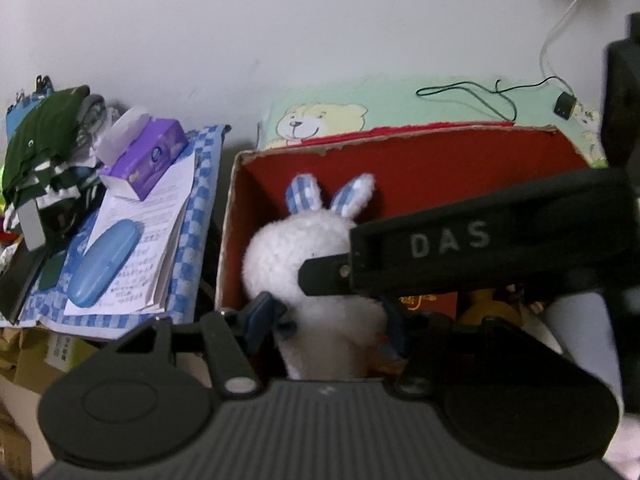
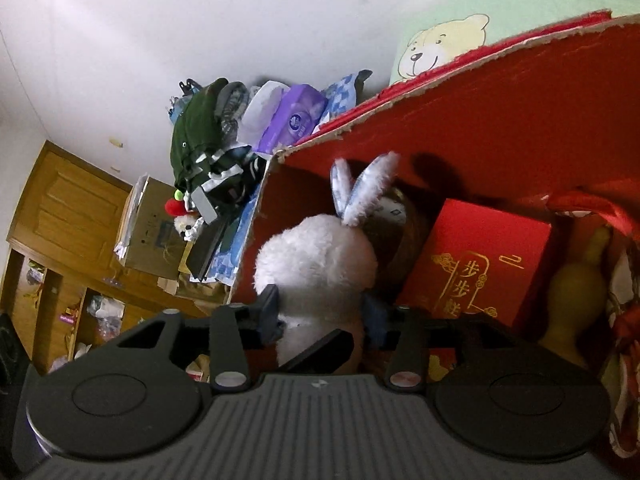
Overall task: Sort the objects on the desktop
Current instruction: 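Lower the bunny into the red box and open both grippers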
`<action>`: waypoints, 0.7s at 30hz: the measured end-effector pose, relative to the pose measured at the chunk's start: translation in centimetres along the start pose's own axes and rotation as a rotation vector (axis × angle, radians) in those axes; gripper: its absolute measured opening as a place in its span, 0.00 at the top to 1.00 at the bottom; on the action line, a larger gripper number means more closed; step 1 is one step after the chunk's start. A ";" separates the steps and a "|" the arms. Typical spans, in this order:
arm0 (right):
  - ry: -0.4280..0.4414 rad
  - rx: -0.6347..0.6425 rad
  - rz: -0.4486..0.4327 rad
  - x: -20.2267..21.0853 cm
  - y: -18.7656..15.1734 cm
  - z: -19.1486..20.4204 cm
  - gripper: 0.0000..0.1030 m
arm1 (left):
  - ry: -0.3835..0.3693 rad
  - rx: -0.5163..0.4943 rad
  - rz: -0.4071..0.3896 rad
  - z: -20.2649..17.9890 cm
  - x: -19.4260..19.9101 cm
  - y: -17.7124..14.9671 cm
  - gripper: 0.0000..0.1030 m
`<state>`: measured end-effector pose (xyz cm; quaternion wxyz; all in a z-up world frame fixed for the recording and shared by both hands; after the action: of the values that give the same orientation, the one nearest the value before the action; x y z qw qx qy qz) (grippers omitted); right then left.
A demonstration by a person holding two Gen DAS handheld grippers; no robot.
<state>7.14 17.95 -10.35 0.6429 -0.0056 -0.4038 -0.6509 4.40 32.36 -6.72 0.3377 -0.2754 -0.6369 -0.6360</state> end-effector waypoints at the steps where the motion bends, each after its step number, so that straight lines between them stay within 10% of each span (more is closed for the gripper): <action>1: -0.003 0.011 -0.006 0.3 -0.1 0.1 0.50 | 0.006 -0.001 0.007 -0.1 -0.2 0.0 0.40; 21: -0.161 -0.001 -0.129 4.5 0.5 -2.2 0.54 | 0.024 -0.026 0.017 -1.1 0.9 0.8 0.29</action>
<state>7.95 13.09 -9.20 0.5651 -0.0323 -0.4531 -0.6887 4.57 31.24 -5.54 0.3474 -0.2774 -0.6221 -0.6445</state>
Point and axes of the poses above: each gripper's, at about its wrist camera, not at the fingertips, and x roughly against the way its jaws point, z to its left, y to its top, the point moved 8 cm from there along -x, roughly the way its jaws point, and after that the axes turned 7 degrees about x, right-handed, at the moved point
